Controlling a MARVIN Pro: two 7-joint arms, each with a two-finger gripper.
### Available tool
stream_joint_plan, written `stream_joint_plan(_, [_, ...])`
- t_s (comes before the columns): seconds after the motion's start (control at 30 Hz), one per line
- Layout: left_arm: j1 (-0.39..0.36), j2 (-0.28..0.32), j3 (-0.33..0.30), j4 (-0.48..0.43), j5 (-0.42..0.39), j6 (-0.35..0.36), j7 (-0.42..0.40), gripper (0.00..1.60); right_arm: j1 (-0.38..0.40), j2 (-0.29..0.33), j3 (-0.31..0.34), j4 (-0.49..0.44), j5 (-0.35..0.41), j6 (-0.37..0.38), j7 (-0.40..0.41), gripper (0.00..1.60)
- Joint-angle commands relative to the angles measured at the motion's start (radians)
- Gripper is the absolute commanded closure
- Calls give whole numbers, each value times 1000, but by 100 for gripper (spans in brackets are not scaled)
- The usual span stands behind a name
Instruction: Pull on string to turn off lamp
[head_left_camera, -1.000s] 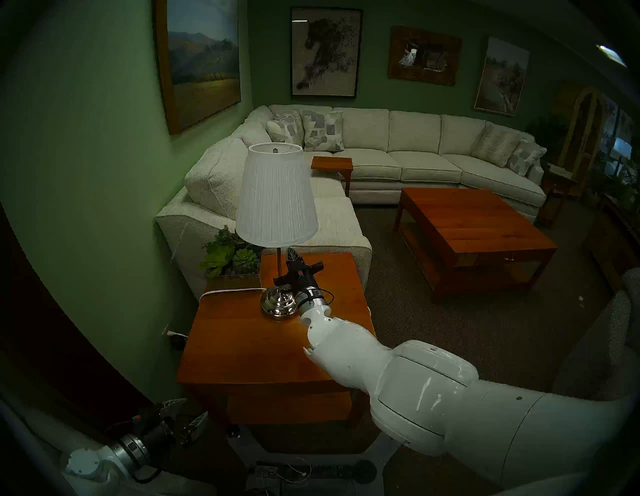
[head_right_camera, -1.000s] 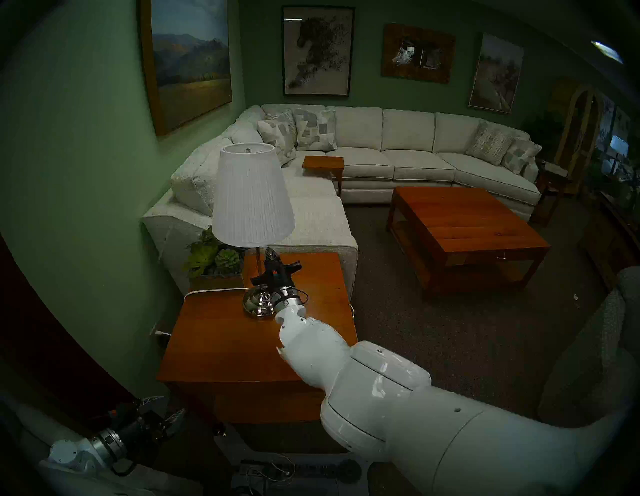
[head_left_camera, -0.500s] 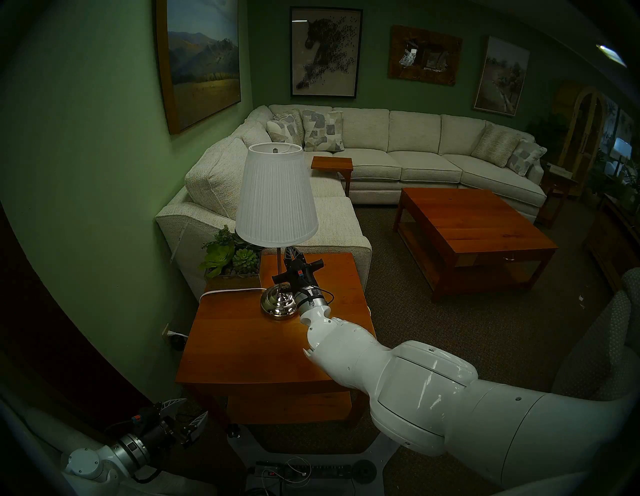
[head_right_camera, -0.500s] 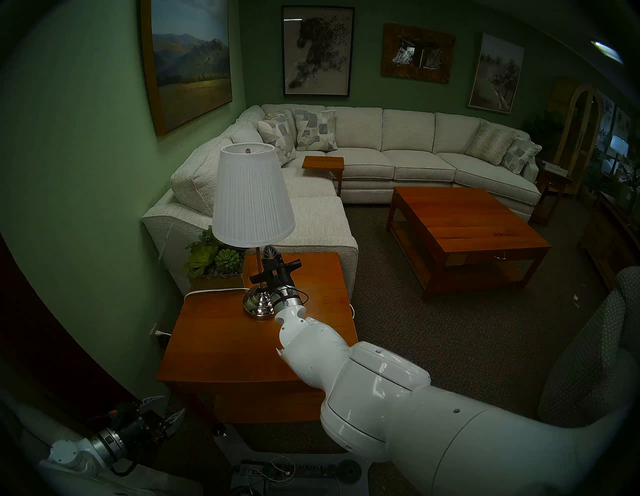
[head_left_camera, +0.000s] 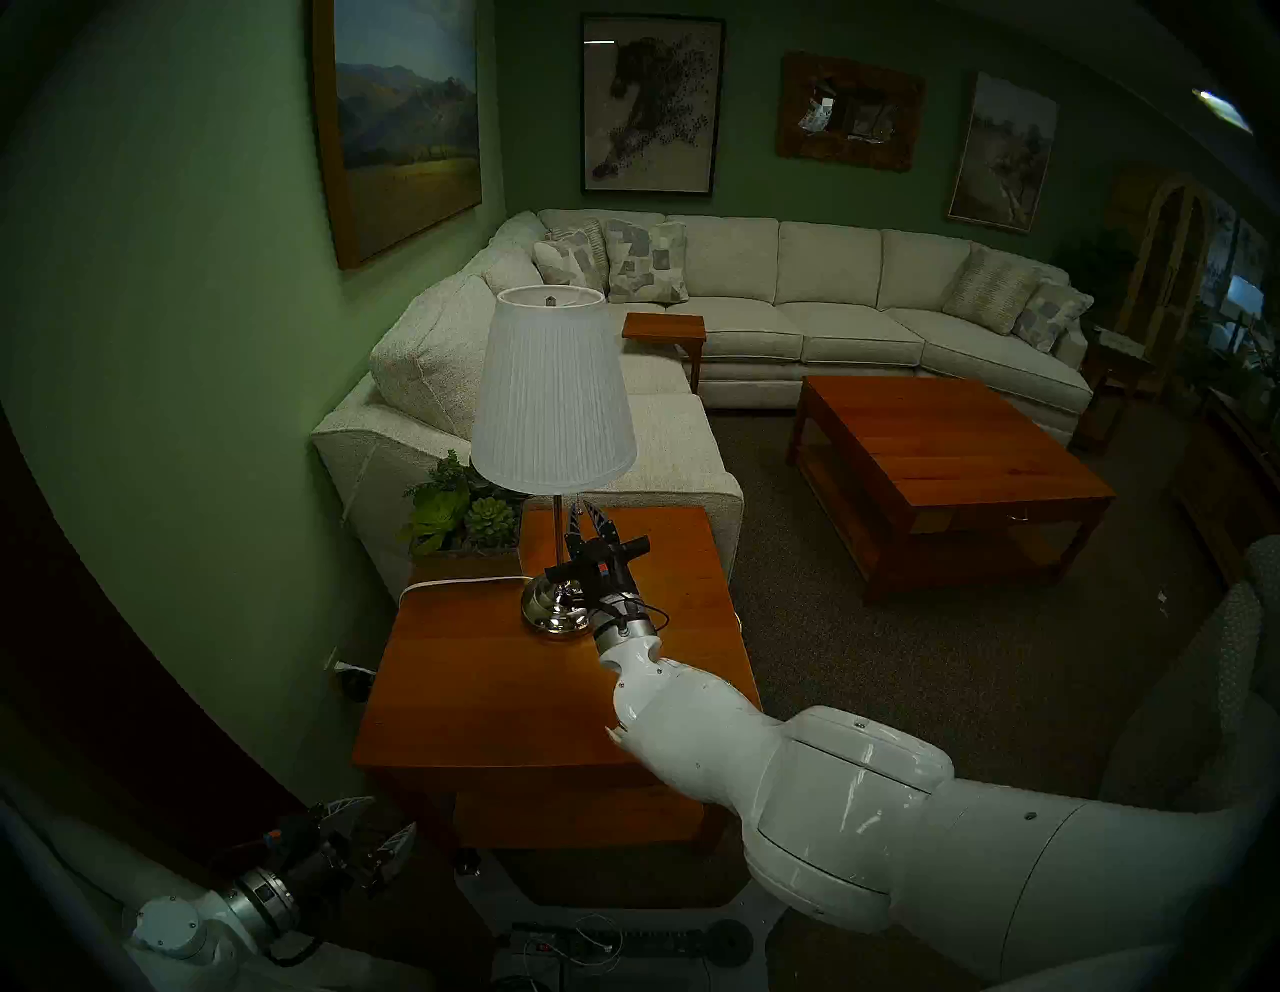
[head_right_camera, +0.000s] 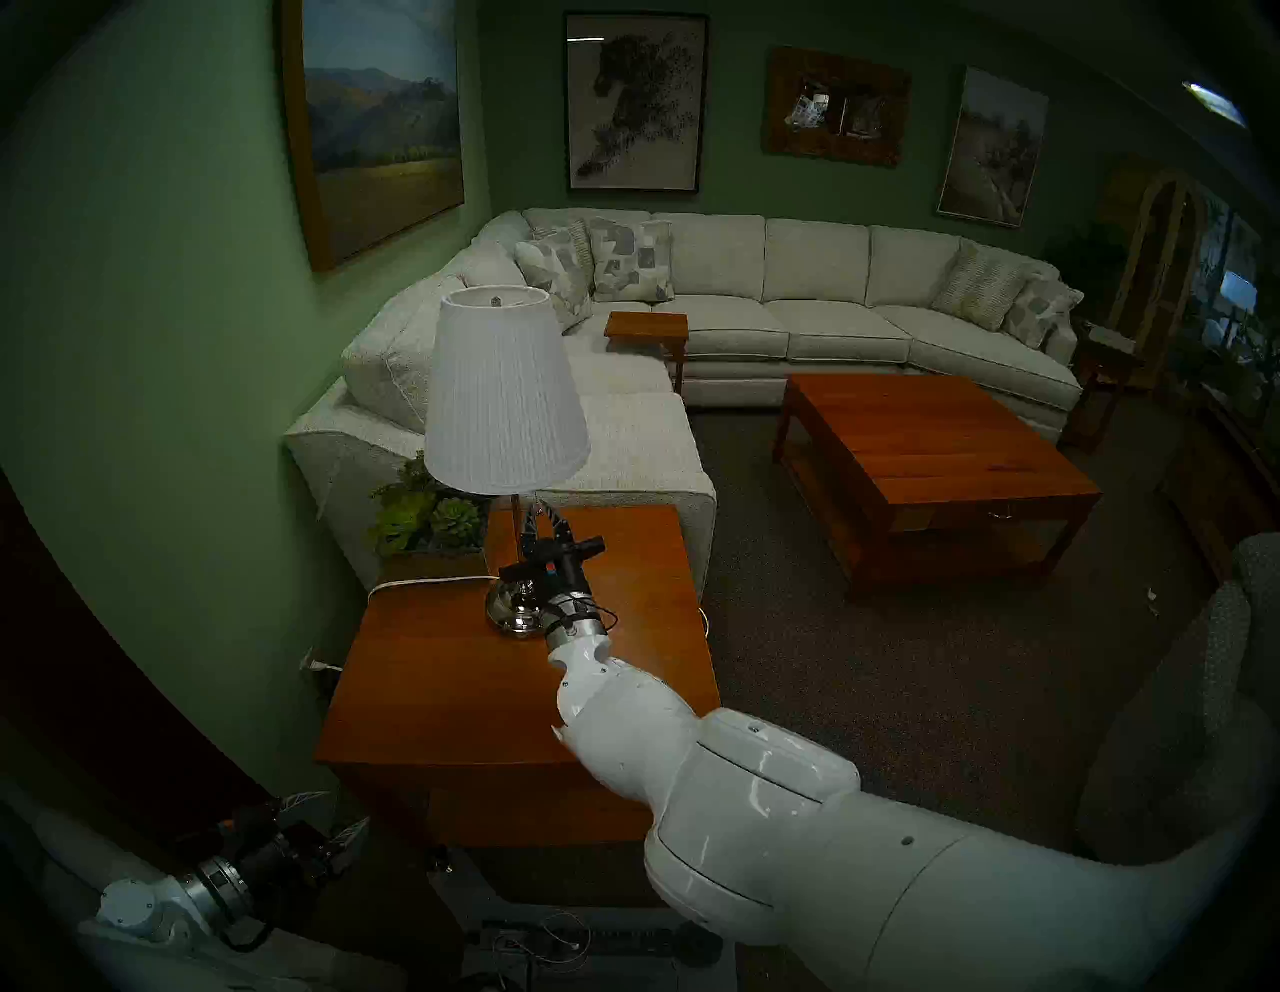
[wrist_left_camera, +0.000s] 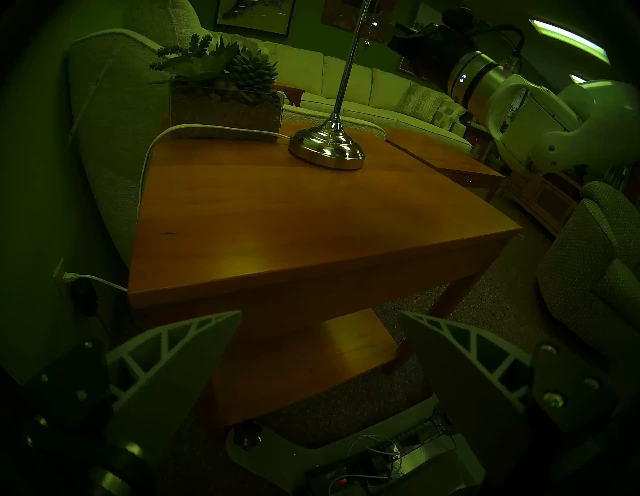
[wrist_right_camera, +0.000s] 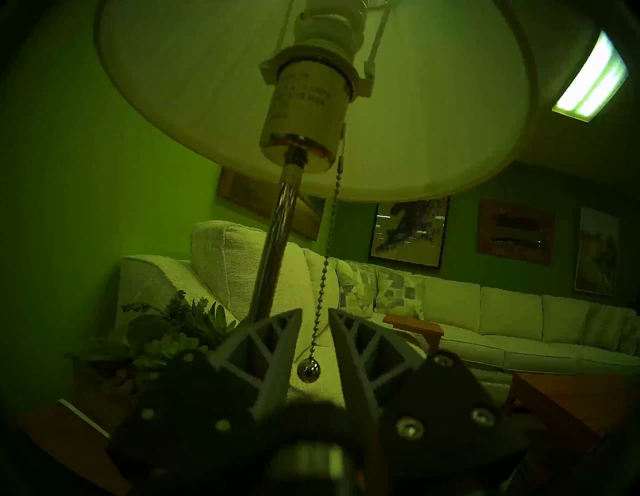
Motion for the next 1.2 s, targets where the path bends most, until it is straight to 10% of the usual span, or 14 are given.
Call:
stream_joint_plan(0.0, [3, 2, -7, -19, -3, -5, -1, 0, -49, 43, -36, -114, -79, -17, -117, 78])
stream_joint_plan(0.4, [1, 2, -6, -16, -3, -5, -2, 0, -156, 92, -108, -271, -213, -17, -315, 0])
stream_joint_plan(1.17, [3, 2, -7, -19, -3, -5, -1, 0, -316, 244, -3, -563, -419, -10, -374, 0])
